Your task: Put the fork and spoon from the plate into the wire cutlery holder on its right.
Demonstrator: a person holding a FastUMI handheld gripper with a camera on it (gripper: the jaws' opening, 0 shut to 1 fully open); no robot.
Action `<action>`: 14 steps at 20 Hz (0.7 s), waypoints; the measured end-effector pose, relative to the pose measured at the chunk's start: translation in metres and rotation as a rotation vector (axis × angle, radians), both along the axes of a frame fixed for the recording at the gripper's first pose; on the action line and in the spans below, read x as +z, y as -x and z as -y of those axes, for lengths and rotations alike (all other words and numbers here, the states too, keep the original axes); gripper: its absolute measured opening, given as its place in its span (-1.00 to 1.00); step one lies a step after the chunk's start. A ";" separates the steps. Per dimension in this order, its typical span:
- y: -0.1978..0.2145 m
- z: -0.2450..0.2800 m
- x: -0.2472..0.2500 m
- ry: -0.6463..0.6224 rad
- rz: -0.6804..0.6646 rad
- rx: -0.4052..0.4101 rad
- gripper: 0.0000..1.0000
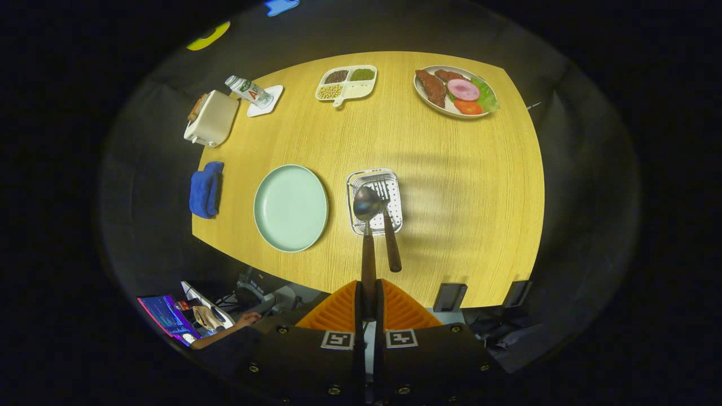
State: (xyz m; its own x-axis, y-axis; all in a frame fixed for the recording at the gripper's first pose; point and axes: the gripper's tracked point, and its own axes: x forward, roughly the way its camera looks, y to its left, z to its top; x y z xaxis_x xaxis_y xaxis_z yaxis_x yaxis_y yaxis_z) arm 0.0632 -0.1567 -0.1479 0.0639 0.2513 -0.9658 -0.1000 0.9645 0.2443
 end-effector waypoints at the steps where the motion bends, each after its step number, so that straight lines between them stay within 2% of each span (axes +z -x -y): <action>1: -0.003 0.001 -0.003 0.014 -0.001 0.009 -0.87; 12: -0.018 -0.013 -0.027 0.064 -0.094 0.041 -0.87; 14: -0.020 -0.009 -0.034 0.104 -0.096 0.045 -0.87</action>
